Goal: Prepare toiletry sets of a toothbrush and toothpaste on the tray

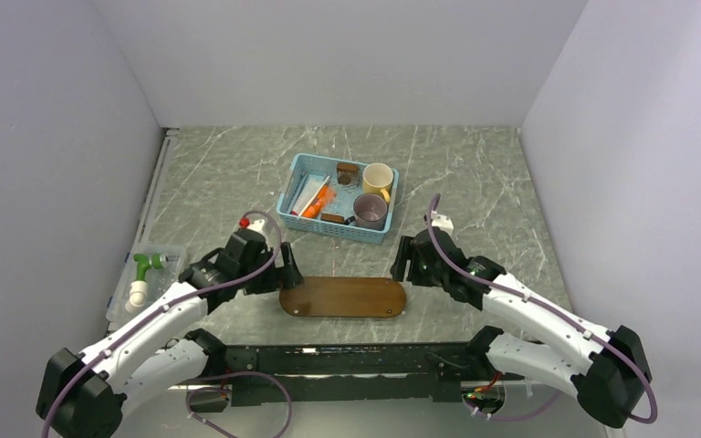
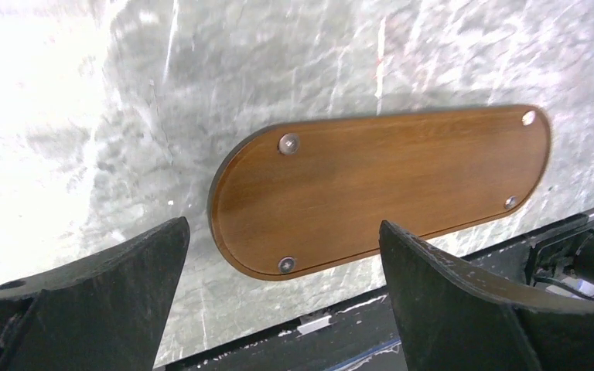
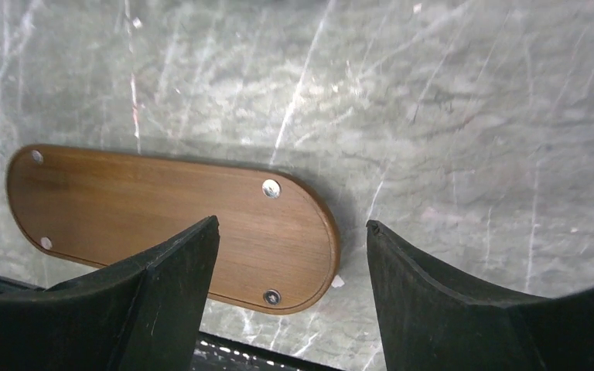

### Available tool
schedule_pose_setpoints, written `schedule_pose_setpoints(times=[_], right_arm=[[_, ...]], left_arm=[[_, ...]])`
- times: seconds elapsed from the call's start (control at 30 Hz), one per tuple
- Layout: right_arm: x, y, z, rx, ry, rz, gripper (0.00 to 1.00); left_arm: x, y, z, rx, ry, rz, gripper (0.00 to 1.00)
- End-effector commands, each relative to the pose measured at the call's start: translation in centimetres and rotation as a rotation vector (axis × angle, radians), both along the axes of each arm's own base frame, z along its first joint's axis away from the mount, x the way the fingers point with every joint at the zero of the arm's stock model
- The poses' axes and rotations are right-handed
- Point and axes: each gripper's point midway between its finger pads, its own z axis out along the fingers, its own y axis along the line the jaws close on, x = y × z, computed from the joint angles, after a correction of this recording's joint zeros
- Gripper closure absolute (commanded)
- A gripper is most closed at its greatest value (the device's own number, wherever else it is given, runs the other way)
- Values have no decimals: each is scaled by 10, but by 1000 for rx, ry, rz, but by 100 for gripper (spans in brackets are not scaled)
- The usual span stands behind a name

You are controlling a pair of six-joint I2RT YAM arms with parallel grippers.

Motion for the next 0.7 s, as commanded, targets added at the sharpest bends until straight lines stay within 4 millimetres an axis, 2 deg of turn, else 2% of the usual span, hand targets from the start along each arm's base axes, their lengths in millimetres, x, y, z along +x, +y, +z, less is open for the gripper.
schedule_pose_setpoints(times=[0.0,0.2,0.43,0.53,0.67], right_arm=[[28,-9,41,-84,-128,-21,28],[61,-5,75,-140,-213,-30,28],[96,10,100,-128,-238,-51,33],[105,20,98,-99,-219,-43,36],[115,28,84,-81,-183,-59,42]], left_arm=[[18,11,42,81,-112,-7,0],[35,24,99,154,-254,-9,1],[46,33,171,200,-419,-49,1],[45,41,193,227,-474,-58,1],[45,52,207,262,-541,-48,1]])
